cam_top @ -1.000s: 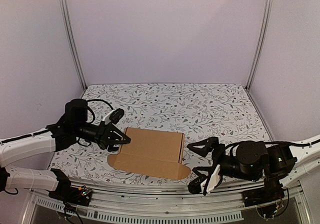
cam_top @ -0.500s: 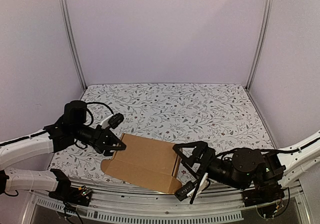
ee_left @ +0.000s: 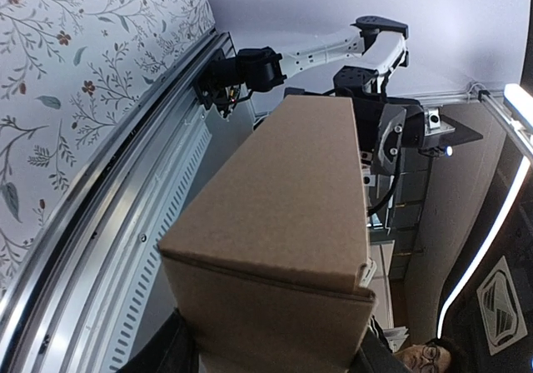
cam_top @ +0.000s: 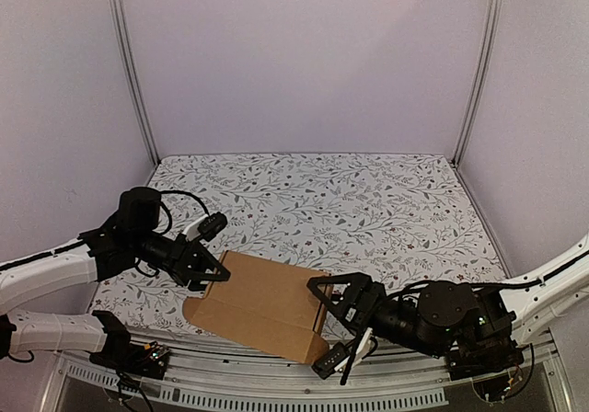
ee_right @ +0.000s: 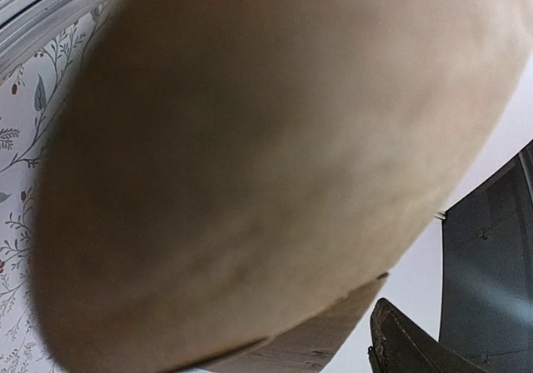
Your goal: Fold the paper box
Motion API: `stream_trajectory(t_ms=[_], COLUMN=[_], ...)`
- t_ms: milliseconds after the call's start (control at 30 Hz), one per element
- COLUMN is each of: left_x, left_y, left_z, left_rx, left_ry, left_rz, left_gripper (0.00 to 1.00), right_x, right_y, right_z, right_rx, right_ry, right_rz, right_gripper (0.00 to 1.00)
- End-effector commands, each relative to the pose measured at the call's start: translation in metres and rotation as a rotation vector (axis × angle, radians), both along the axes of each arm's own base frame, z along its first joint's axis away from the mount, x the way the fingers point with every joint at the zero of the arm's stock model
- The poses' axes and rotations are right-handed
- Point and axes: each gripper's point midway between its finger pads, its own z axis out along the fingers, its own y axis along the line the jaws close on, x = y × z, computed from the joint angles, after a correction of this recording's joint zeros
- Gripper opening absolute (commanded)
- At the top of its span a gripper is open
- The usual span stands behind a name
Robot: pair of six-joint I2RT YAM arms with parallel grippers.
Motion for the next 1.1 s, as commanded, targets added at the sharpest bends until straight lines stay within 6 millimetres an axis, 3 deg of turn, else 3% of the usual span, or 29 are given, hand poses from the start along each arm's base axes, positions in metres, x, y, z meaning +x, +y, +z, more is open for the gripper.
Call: stream_trajectory(t_ms=[0,333,433,533,700,900,933,1067], left_x=[-0.001,0.003,0.005,0.005,0.007,0.013,0.014,0.027], left_y=[0.003,0.0,0.0,0.0,0.002,0.006,0.007,0.016], left_z=[-0.006,-0.011,-0.012,-0.012,-0.003,0.006,0.007,0.009], left_rx=[0.006,0.02,0.024,0.03,0.03,0.056,0.06,0.116], left_ry=[0.013,0.025,0.026,0.021,-0.032,-0.121,-0.135,-0.216], left_rz=[-0.011,-0.004,-0.001,0.003,0.028,0.095,0.111,0.219], left_gripper=[0.0,0.0,0.06,0.21,0.61,0.94,0.99,1.0], right_x=[-0.002,-0.003,-0.003,-0.002,0.0,0.005,0.006,0.009], right_y=[0.003,0.002,0.003,0.003,0.001,-0.007,-0.008,-0.016], right_z=[0.014,0.011,0.01,0.011,0.012,0.011,0.01,0.005], right_rx=[0.054,0.061,0.06,0.066,0.089,0.136,0.139,0.174], right_ry=[0.016,0.034,0.036,0.043,0.071,0.132,0.143,0.244], right_rz=[-0.016,-0.028,-0.03,-0.037,-0.056,-0.098,-0.106,-0.148], right_gripper=[0.76,0.52,0.46,0.41,0.37,0.36,0.35,0.34])
